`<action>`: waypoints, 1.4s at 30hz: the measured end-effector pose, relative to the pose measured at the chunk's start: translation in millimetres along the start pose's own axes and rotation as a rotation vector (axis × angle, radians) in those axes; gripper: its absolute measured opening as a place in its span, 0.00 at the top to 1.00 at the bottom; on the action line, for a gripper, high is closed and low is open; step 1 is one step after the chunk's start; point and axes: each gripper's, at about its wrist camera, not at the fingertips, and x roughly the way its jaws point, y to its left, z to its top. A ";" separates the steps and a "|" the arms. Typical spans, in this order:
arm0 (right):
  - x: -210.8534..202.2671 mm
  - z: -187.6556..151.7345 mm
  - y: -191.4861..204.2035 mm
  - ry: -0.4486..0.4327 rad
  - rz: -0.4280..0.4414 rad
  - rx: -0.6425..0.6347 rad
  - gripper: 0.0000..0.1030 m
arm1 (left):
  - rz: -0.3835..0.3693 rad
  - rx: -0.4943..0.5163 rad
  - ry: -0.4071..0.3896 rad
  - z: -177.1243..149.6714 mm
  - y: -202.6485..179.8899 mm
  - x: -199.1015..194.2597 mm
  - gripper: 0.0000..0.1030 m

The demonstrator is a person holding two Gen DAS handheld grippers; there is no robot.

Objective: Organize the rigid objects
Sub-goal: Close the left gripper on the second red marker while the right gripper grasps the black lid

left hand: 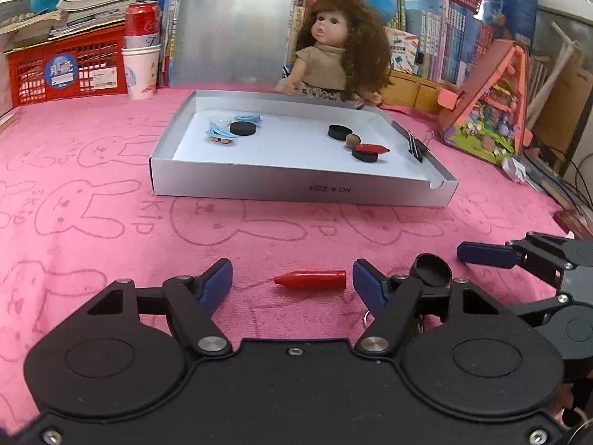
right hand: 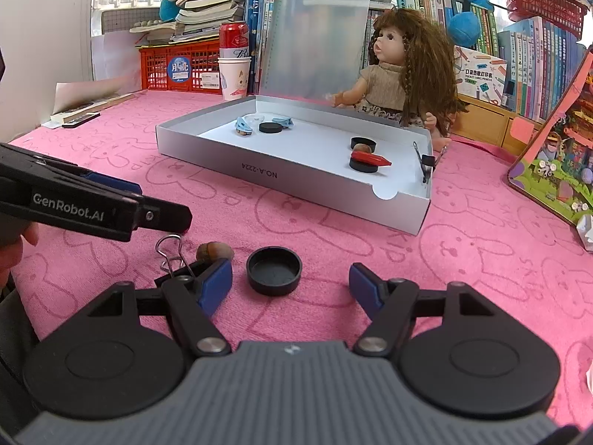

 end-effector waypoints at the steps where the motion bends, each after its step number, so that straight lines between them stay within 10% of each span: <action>1: -0.1 -0.1 0.1 0.000 0.000 0.001 0.22 | 0.008 0.008 -0.003 -0.8 -2.5 0.5 0.34; 20: -0.7 -0.3 -0.6 0.000 0.012 0.009 0.25 | 0.054 0.102 -0.030 -10.5 -15.8 -1.8 0.60; 42: -3.6 -2.0 4.6 -0.014 0.052 0.000 0.57 | 0.037 0.109 -0.029 -9.1 -15.5 -2.7 0.61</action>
